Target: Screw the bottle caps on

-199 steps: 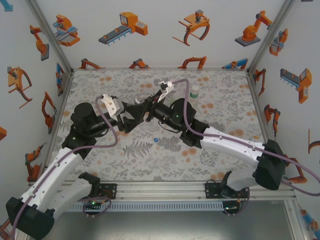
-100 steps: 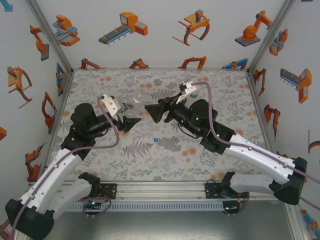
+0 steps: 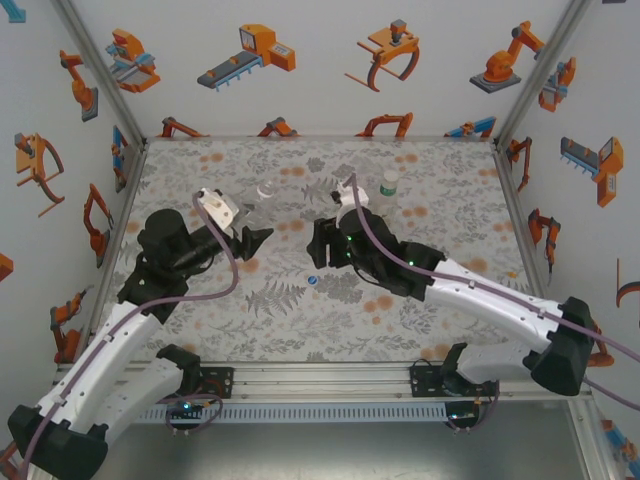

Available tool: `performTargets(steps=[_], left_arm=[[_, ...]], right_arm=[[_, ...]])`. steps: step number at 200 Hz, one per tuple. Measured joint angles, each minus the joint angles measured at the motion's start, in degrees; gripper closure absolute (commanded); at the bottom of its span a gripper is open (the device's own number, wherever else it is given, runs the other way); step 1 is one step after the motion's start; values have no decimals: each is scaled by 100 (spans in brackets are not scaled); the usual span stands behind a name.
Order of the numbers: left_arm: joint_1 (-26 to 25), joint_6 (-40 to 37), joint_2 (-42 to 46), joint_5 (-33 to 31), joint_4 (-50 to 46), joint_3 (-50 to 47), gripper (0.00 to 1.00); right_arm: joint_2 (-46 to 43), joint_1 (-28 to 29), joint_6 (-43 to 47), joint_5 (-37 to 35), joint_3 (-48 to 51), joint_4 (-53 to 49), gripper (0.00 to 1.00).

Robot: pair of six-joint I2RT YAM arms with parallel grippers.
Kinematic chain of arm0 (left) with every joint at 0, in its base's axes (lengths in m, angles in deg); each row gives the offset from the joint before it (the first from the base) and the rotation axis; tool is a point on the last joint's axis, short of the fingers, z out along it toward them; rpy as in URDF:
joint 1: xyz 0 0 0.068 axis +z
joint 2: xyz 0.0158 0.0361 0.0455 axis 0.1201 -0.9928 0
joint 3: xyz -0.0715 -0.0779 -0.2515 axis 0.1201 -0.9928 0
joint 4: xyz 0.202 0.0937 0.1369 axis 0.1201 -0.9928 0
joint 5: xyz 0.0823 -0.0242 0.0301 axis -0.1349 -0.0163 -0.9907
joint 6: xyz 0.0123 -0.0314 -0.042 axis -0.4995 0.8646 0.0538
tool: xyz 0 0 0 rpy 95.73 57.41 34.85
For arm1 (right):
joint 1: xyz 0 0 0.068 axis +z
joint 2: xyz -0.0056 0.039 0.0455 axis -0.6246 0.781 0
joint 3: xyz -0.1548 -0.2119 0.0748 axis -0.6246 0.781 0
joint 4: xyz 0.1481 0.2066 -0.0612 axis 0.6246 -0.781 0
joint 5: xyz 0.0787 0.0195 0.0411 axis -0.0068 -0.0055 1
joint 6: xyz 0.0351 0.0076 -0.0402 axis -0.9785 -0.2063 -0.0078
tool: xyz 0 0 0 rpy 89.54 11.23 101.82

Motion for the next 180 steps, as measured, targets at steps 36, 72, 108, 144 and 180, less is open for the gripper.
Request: performTargets(steps=[36,72,108,144,180], left_arm=[[0,-9,79,-319,-2,0,100],[-2,-35,177,-468,2,0,100],[0,-37,188,-490,0,0,100],[0,-37,188,-492,2,0,100],[0,-35,186,-490,0,0,100]], right_arm=[[614,-192,-142,326,-166,-586,42],[1198,-227,-162,527,-483,-1075,41],[1668,-238,-160,693,-673,-1250,37],[2245,-328,-168,844,-966,-1423,36],[2918,-420,-313,883,-1432,-1615,37]])
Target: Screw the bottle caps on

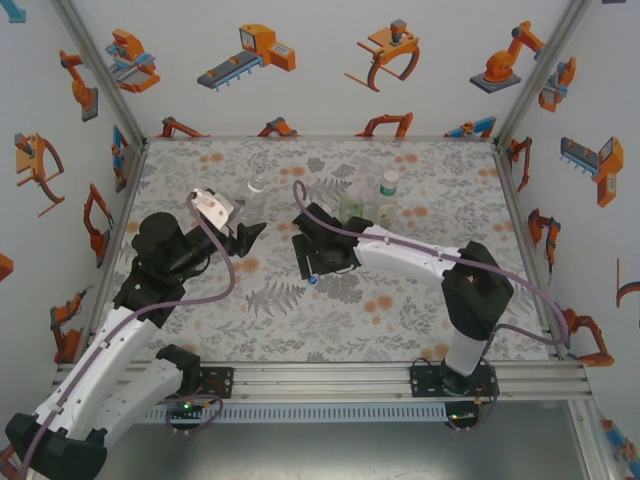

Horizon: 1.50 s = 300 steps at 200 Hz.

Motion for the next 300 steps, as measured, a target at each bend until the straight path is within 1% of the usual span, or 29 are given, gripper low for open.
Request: performTargets(steps=[58,123,147,241,300], left_arm=[[-2,0,-7,0,-2,0,100],[0,0,-83,2,-46,0,100],[0,0,-129,2,-87,0,100],[0,0,-136,0,-90,0,100],[0,0,-133,0,-90,0,100]], right_arm=[[621,-2,-26,4,-389,-151,52],[1060,-2,-63,22,-643,-151,54],[1158,-2,-68,22,-697,-155,57],[1386,-2,-66,24,-741,-260,57],[1491,-2,-66,48,-800,-286,59]])
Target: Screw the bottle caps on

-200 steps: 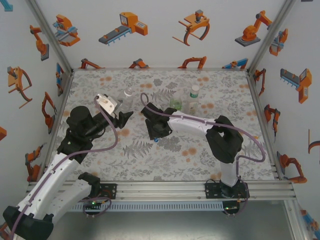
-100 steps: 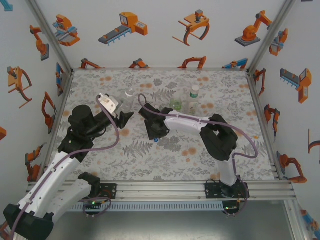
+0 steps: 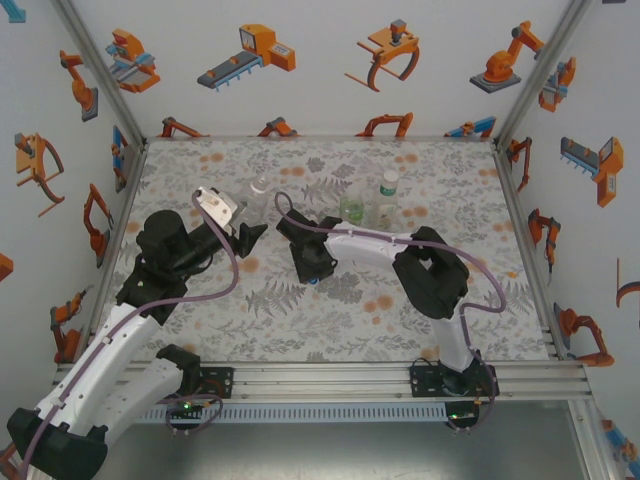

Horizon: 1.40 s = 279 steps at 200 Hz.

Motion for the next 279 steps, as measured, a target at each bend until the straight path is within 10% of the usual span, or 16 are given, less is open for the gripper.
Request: performTargets(steps=[279], left_arm=[[0,-9,9,17,-4,0,100]], right_arm=[[87,0,42,96,-155,-258,68]])
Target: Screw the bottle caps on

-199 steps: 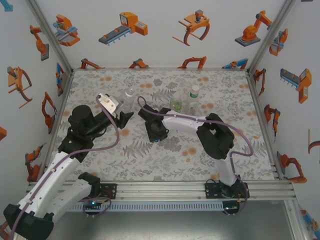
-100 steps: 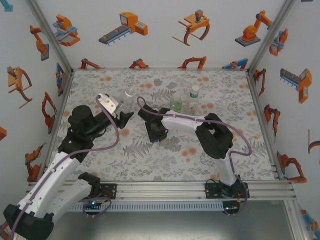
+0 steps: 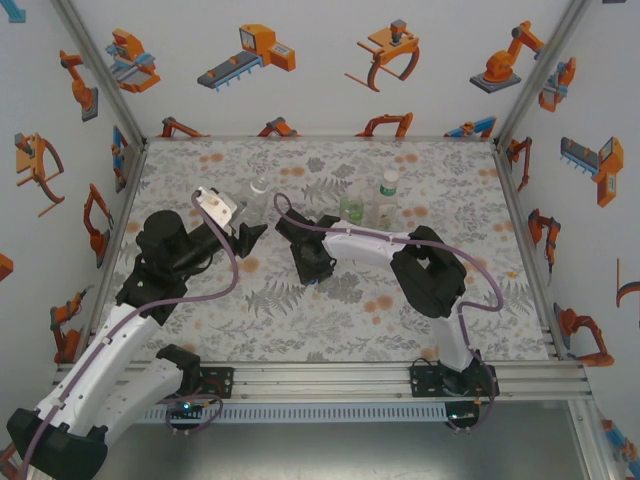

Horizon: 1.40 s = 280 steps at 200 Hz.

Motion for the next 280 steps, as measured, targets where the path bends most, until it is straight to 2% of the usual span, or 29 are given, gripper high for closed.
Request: performTargets(steps=[28,100,163,224,262,280], left_arm=[[0,-55,-57,157,-15,9,100],[0,-120,-417,1193,-87,160,100],[-188,-518,-767,2247,-433,354,100],[-660,-1220,-837,2415,-1069,479,100],[-706,-1412,-920,2413,-1281,522,100],[-739,-1484,-957,2409,-1331,538,100]], right_arm=[[-299,-42,96,-9,229,52,68],[-2070,-503,575,245,726,192,69],[-3440,-997,916,1121,1161,448,73],[-4686,-1097,1718,1851,1497,782,74],[-5462,-1095,2430,2310,2000,1117,84],[-5718,-1095,2734,2586,2146,1252,86]])
